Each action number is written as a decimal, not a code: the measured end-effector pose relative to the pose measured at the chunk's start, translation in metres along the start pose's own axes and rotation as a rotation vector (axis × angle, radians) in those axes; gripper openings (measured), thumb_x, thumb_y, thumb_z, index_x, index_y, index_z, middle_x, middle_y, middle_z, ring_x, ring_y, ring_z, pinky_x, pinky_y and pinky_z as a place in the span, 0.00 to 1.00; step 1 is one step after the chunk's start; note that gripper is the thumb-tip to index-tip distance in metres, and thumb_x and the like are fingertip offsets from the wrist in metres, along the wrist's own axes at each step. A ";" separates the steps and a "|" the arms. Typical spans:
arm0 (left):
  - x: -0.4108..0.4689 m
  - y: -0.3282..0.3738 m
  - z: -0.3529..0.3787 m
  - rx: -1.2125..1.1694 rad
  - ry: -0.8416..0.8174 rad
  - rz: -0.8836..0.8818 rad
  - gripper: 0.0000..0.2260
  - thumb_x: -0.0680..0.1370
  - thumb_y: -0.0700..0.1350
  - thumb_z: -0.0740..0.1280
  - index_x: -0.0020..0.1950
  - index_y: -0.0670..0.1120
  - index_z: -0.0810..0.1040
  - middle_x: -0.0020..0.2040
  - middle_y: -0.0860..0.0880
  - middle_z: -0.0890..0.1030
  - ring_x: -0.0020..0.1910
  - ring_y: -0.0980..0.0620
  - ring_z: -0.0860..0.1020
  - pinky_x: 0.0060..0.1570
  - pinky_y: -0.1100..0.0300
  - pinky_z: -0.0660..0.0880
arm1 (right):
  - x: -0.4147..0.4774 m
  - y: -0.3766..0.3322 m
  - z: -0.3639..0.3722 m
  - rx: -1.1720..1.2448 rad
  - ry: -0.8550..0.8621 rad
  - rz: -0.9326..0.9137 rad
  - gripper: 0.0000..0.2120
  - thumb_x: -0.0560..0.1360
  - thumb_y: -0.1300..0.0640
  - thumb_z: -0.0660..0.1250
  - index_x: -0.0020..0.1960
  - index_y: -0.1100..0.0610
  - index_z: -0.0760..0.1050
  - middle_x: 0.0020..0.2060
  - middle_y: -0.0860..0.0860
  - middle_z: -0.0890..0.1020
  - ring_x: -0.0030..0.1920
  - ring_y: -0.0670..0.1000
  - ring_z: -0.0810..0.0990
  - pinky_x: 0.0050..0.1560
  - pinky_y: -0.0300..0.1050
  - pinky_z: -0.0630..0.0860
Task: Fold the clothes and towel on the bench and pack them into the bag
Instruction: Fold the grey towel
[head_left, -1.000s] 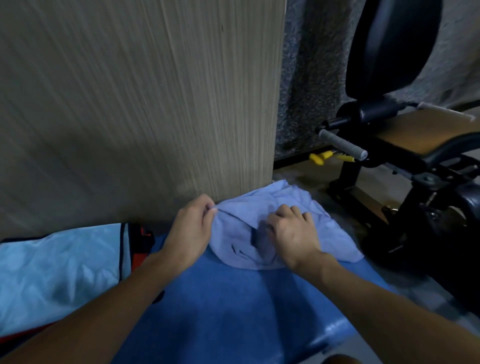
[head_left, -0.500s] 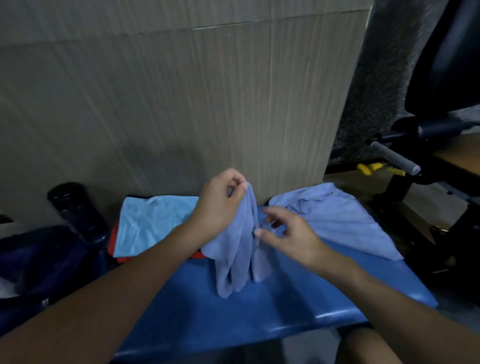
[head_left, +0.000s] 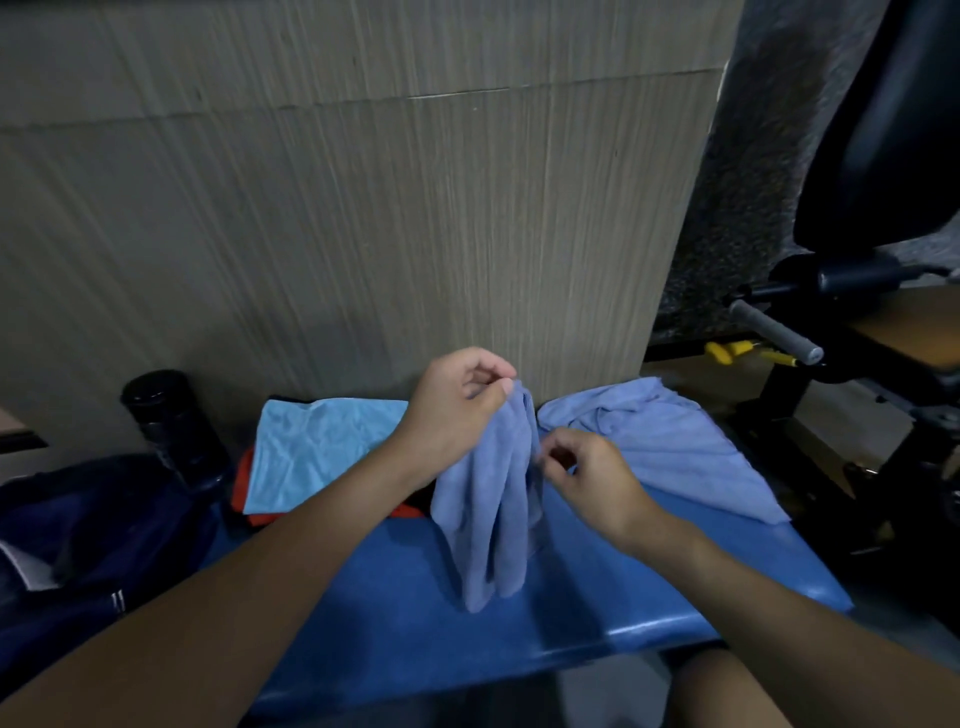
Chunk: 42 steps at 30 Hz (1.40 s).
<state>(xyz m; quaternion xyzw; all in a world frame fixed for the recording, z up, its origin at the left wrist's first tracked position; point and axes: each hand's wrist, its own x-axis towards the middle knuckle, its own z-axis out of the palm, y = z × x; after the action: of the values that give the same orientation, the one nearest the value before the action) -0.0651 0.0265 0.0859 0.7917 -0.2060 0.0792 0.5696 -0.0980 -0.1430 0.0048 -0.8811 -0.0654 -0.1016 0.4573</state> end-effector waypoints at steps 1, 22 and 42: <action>0.003 0.002 0.000 -0.012 0.007 0.001 0.10 0.78 0.30 0.66 0.44 0.45 0.79 0.41 0.51 0.81 0.40 0.63 0.79 0.46 0.71 0.74 | 0.001 0.002 -0.005 -0.020 0.020 0.017 0.09 0.75 0.63 0.66 0.38 0.54 0.75 0.34 0.53 0.81 0.37 0.54 0.78 0.44 0.52 0.76; 0.001 -0.042 0.019 0.359 -0.117 -0.106 0.07 0.77 0.34 0.67 0.48 0.43 0.82 0.38 0.54 0.80 0.38 0.56 0.78 0.40 0.73 0.72 | -0.001 0.034 -0.072 -0.320 0.155 0.077 0.09 0.71 0.48 0.58 0.36 0.49 0.73 0.37 0.48 0.80 0.42 0.54 0.79 0.48 0.59 0.76; -0.042 -0.132 0.034 0.556 -0.209 -0.459 0.11 0.75 0.39 0.66 0.33 0.40 0.71 0.29 0.46 0.71 0.29 0.52 0.69 0.32 0.58 0.66 | -0.050 0.106 -0.029 -0.517 -0.114 0.473 0.16 0.78 0.50 0.62 0.34 0.49 0.64 0.47 0.56 0.77 0.53 0.60 0.75 0.53 0.52 0.73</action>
<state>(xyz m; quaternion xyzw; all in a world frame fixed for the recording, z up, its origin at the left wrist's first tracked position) -0.0516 0.0396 -0.0556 0.9455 -0.0506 -0.0788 0.3119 -0.1275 -0.2284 -0.0750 -0.9627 0.1426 0.0433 0.2257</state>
